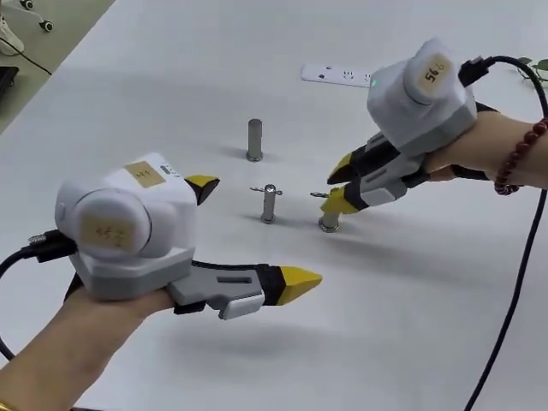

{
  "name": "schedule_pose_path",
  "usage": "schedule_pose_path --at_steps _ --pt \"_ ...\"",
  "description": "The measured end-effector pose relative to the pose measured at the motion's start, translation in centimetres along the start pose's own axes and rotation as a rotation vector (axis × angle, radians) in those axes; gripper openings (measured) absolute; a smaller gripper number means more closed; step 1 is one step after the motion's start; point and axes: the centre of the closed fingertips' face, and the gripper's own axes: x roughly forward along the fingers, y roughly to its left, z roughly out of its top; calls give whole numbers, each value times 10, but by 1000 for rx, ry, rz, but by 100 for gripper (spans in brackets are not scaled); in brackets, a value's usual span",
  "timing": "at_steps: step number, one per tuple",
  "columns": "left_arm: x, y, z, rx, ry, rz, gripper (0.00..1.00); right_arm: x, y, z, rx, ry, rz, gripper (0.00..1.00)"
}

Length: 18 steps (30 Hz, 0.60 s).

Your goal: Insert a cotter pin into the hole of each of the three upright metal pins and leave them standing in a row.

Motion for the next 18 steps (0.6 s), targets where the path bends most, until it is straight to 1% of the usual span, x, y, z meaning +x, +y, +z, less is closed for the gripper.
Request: schedule_pose_path --at_steps 4,7,9,10,12,14,16,18 --pt "1 -1 -1 1 6 -4 99 0 -1 12 47 -50 -18 24" --pt "2 -2 0 4 4 -4 99 2 -6 31 129 -153 -49 25" --pt "2 -2 0 4 4 -1 99 5 -13 40 156 -198 -78 25" --pt "2 -1 0 2 4 1 99 5 -15 42 158 -206 -87 25" --pt "2 -1 -1 -2 7 3 99 8 -22 51 181 -243 -118 25" --pt "1 -1 -2 -7 10 5 99 11 -26 57 195 -264 -126 26" --pt "1 -1 -2 -6 12 7 99 14 -32 62 208 -286 -150 27" --pt "2 0 -1 -4 10 16 99 17 -39 67 239 -314 -177 27"
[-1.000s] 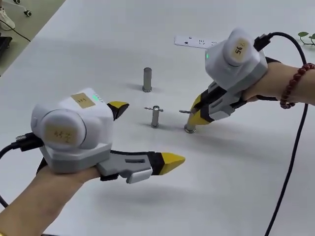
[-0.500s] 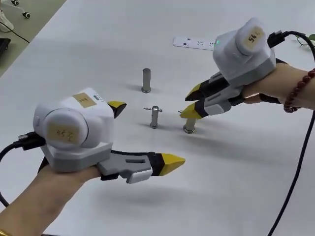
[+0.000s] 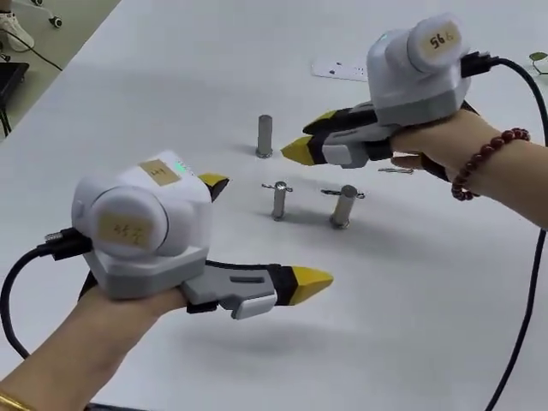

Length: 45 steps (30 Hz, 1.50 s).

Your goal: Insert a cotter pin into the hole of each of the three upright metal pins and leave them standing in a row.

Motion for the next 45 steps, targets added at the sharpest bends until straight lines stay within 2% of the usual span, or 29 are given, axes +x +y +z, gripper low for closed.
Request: schedule_pose_path --at_steps 2,7,11,19,22,28,31,38,42,45 --pt "0 4 1 0 -4 18 99 6 -6 2 23 -16 -29 27" --pt "-2 10 1 -7 -7 44 97 20 -14 1 69 -39 -54 26" --pt "-2 13 3 -13 -16 56 95 35 -27 0 92 -45 -91 26" --pt "-2 12 2 -4 -13 54 93 58 -35 3 117 -84 -108 23" --pt "-1 12 2 -13 -12 51 92 64 -34 4 114 -81 -106 22" --pt "-1 11 3 -19 -18 47 91 72 -34 4 127 -84 -100 19" --pt "-1 10 4 -20 -20 44 91 77 -32 4 134 -64 -100 19" --pt "-1 10 4 -26 -19 44 91 81 -39 4 110 -59 -108 15" --pt "-1 11 4 -30 -23 44 91 83 -39 0 110 -36 -114 12" --pt "-2 11 4 -26 -20 45 91 85 -42 0 106 -42 -114 11"
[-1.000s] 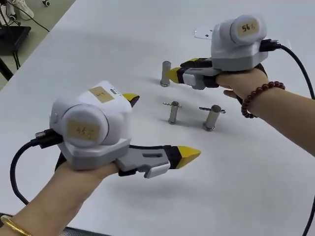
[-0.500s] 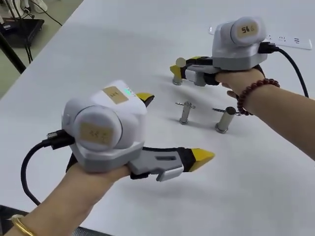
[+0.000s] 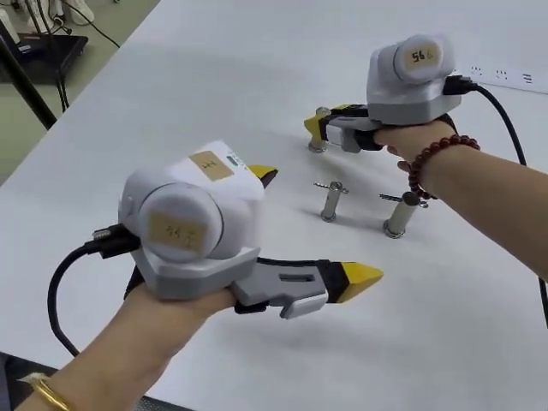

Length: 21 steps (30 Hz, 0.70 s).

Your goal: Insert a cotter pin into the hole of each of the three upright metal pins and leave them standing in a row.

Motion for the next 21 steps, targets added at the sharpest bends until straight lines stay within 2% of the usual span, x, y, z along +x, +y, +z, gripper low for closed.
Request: schedule_pose_path --at_steps 3,9,13,21 --pt "0 0 0 2 0 2 90 1 -2 0 25 -8 1 11" --pt "-1 1 0 4 2 2 90 2 -1 1 -52 7 12 9" --pt "-1 -1 -3 5 15 -9 88 2 -4 1 -57 22 13 9" --pt "-1 -1 -3 10 14 -10 88 -13 -9 -7 -87 40 -4 8"
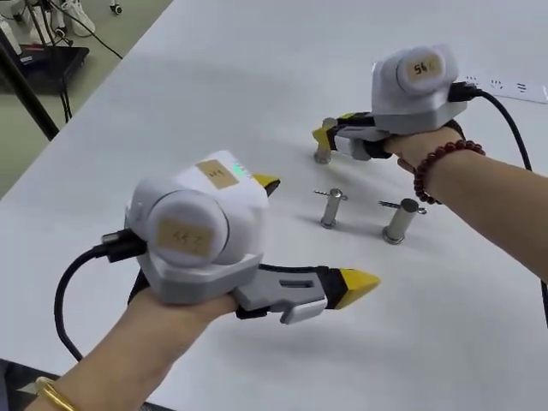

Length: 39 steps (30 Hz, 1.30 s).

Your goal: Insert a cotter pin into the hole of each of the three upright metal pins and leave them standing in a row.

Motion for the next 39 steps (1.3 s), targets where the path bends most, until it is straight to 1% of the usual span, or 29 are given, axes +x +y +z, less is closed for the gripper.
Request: schedule_pose_path --at_steps 2,6,7,8,11,13,14,15,17,19,22,24,28,30,34,37,39 --pt "0 0 0 2 0 -1 88 -2 -1 -2 -1 4 -3 8" --pt "1 -2 1 8 -1 -6 88 -18 -5 -10 6 10 -16 8" --pt "1 -2 1 10 -1 -7 88 -23 -8 -12 7 11 -23 8" --pt "1 -2 1 11 -2 -7 88 -25 -9 -13 7 10 -24 8" --pt "2 -3 2 15 -4 -8 88 -36 -13 -18 13 11 -33 8" --pt "2 -2 2 17 -5 -7 88 -45 -15 -22 4 15 -40 8" --pt "2 -2 2 18 -6 -7 87 -47 -16 -22 4 15 -43 8" --pt "2 -2 3 20 -7 -6 87 -55 -19 -26 14 13 -55 8" --pt "2 -2 4 21 -11 -6 87 -65 -22 -30 36 11 -72 8" --pt "2 -3 5 23 -14 -8 87 -72 -24 -34 39 15 -81 8" --pt "3 -3 5 26 -14 -9 87 -87 -28 -41 37 20 -107 8" --pt "3 -3 5 28 -15 -10 87 -95 -34 -47 45 20 -114 8" --pt "2 -2 5 30 -16 -8 87 -107 -39 -55 54 23 -130 8" --pt "2 -2 5 30 -15 -6 87 -115 -39 -59 63 22 -134 8" --pt "1 -2 6 32 -19 -7 87 -130 -43 -66 64 16 -135 8" --pt "1 -2 6 35 -16 -7 87 -140 -36 -70 54 16 -139 8" --pt "1 -3 5 36 -14 -6 87 -145 -36 -75 39 23 -138 8"
